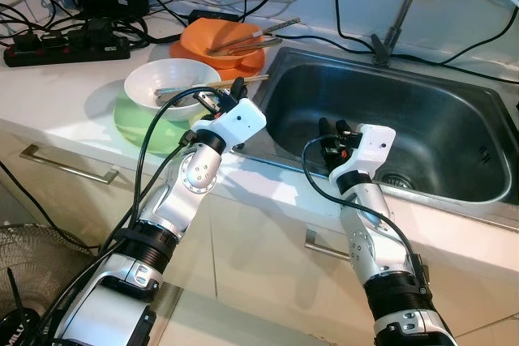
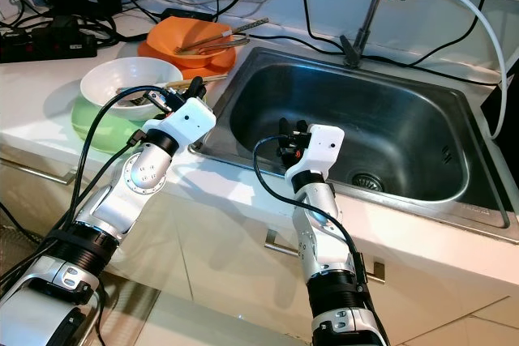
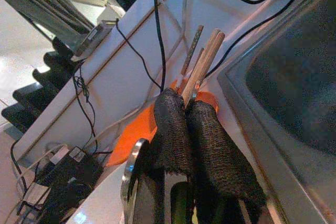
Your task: Kitchen organization
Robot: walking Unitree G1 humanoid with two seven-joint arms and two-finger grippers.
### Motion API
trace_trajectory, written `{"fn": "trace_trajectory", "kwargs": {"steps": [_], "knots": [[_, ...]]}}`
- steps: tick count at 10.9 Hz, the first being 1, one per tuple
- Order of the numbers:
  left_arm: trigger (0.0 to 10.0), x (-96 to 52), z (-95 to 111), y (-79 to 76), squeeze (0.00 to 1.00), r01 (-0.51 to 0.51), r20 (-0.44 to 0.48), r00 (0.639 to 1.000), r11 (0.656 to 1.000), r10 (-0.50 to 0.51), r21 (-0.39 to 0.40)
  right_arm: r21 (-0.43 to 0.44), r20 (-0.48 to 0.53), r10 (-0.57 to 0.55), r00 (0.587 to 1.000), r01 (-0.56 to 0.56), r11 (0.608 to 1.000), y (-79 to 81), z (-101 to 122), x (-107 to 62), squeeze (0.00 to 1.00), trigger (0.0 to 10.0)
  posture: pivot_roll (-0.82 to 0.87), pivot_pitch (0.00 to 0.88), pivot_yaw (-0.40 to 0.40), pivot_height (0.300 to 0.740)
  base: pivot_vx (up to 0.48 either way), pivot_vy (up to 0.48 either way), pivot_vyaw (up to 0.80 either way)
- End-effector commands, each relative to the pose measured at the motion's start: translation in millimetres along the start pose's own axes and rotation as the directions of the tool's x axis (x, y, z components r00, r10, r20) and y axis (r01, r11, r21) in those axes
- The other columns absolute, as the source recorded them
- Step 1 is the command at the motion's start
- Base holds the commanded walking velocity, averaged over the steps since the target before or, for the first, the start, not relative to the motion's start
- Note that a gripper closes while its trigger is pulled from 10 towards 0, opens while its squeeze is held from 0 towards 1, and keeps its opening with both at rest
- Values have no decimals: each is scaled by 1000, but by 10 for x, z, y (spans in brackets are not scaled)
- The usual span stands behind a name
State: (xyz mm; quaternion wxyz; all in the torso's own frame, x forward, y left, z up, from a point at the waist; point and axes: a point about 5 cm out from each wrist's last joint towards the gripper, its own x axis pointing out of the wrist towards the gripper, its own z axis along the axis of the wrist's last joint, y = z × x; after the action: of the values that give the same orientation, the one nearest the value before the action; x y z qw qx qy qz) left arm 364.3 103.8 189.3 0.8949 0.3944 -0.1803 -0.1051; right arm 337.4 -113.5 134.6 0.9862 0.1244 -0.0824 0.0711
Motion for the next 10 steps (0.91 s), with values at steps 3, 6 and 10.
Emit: {"fn": "trace_trajectory", "kwargs": {"steps": [3,6,10], "knots": [[0,36,90,38,0,-36,40,998,999,37,-35,-7,4,-7,1000,7,1000,-29,-5,-6,0,10000,210,23,-69,740,0,0,0],[10000,65,301,151,0,-83,135,986,993,94,-83,-6,5,-5,1000,5,1000,-24,-3,-2,0,10000,211,21,-70,740,0,0,0],[10000,72,501,307,0,-104,196,972,987,127,-123,-5,3,-2,1000,2,1000,-20,-5,1,0,10000,215,21,-73,740,0,0,0]]}}
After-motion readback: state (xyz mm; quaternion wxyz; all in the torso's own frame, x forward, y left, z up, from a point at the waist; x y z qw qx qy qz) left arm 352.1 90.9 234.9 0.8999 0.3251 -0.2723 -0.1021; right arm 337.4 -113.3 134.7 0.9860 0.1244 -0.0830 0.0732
